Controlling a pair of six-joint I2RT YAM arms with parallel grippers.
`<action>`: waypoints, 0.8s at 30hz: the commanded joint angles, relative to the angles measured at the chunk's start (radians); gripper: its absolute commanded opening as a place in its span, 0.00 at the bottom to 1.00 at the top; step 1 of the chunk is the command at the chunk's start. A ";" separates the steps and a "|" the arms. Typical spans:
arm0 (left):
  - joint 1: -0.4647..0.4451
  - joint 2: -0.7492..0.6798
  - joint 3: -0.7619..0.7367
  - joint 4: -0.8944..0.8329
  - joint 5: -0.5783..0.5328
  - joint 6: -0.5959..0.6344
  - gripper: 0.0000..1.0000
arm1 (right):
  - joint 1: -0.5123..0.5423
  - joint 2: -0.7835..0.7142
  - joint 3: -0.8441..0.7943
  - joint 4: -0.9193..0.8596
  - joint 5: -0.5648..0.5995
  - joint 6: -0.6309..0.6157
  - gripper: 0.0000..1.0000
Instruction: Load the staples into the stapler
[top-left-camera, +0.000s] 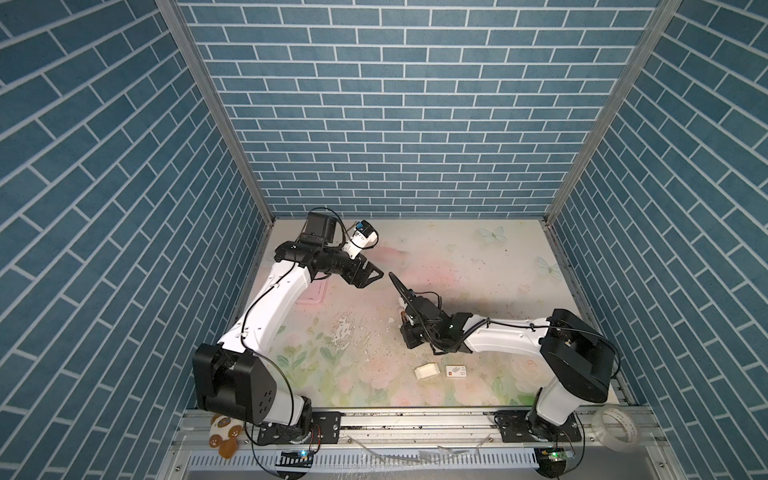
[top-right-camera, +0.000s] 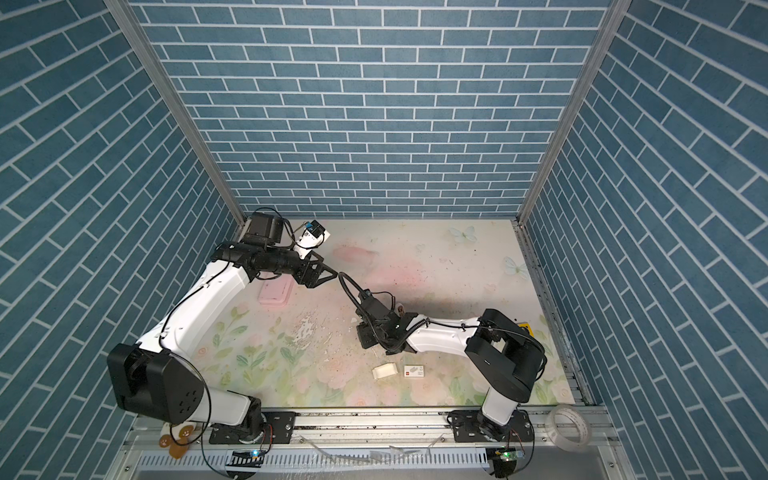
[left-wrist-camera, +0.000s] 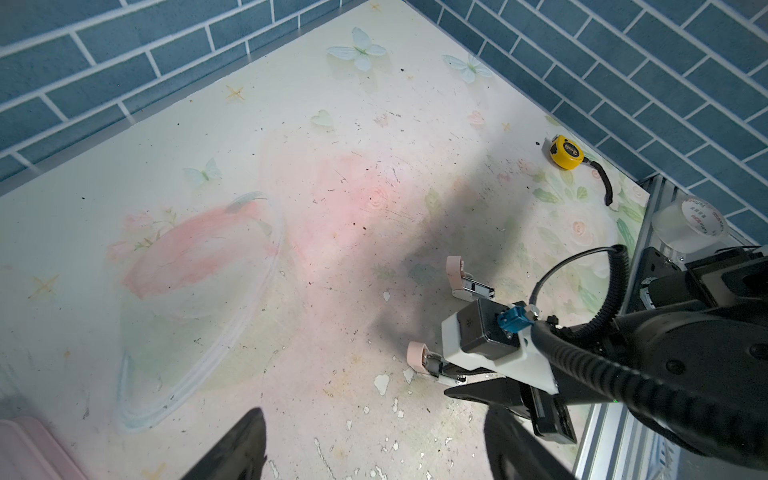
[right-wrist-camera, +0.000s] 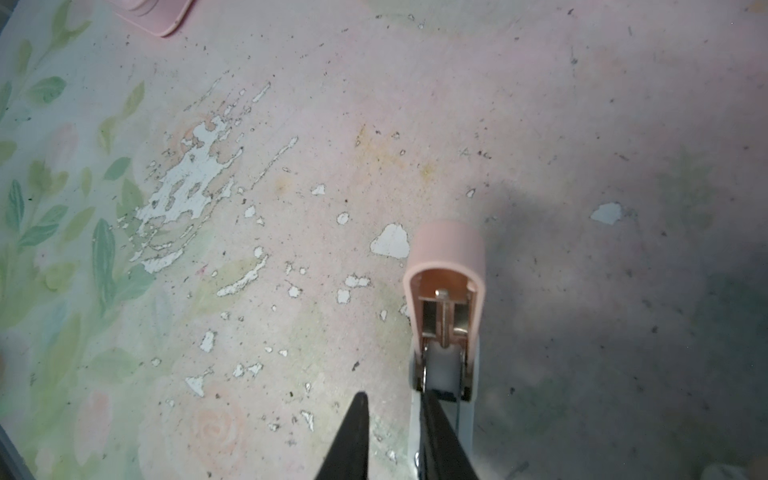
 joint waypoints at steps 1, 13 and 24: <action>0.007 -0.026 0.000 -0.007 0.004 0.014 0.84 | -0.009 0.017 0.031 -0.009 0.002 -0.015 0.24; 0.007 -0.022 -0.002 -0.004 0.006 0.013 0.84 | -0.018 0.037 0.030 -0.004 0.000 -0.014 0.24; 0.007 -0.023 -0.009 0.001 0.006 0.010 0.84 | -0.020 0.040 0.002 0.008 -0.002 -0.004 0.24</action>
